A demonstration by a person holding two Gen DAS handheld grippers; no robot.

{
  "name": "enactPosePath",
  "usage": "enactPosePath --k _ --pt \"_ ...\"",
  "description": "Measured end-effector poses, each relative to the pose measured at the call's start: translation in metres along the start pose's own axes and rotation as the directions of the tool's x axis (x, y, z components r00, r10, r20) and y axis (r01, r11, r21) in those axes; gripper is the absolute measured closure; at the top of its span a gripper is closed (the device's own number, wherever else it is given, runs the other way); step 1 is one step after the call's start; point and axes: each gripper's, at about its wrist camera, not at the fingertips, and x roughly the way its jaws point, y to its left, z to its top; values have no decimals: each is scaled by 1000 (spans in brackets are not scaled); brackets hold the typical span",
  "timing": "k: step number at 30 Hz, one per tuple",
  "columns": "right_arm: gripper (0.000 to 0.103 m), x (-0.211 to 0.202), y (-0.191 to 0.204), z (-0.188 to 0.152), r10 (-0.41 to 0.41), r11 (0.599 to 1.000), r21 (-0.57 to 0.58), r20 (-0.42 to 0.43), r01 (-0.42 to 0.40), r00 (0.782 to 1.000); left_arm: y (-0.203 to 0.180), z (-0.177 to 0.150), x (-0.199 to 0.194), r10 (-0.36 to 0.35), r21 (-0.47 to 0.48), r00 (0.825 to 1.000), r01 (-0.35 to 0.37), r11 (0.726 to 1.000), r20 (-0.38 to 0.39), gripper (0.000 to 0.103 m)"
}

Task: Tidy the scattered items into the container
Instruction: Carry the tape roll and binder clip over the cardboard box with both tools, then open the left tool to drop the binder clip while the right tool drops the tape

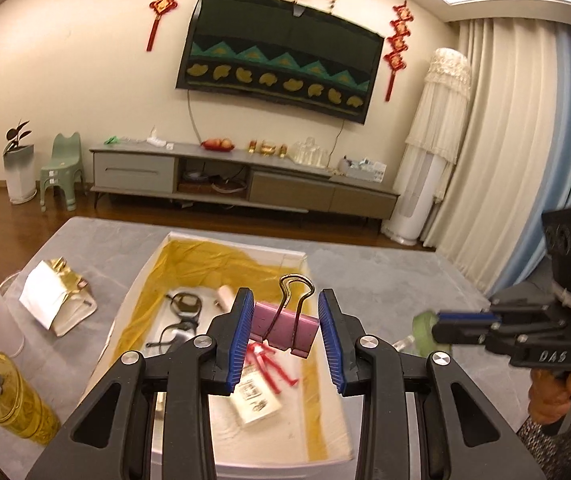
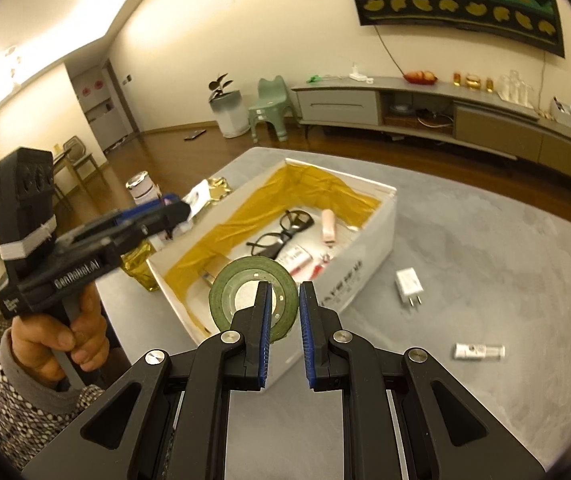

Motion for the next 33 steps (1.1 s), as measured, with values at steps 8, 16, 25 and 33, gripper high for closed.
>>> enactPosePath --k 8,16,25,33 --pt "88 28 15 26 -39 997 -61 -20 38 999 26 -13 11 10 -35 1000 -11 999 -28 68" --pt "88 75 7 50 -117 988 -110 -78 109 990 44 -29 35 19 -21 992 -22 1000 -122 68" --pt "88 128 -15 73 -242 960 -177 -146 215 959 48 -34 47 26 1 983 -26 1000 -184 68" --pt "88 167 -23 81 -344 916 -285 -198 282 918 48 -38 57 56 13 971 -54 998 -233 68"
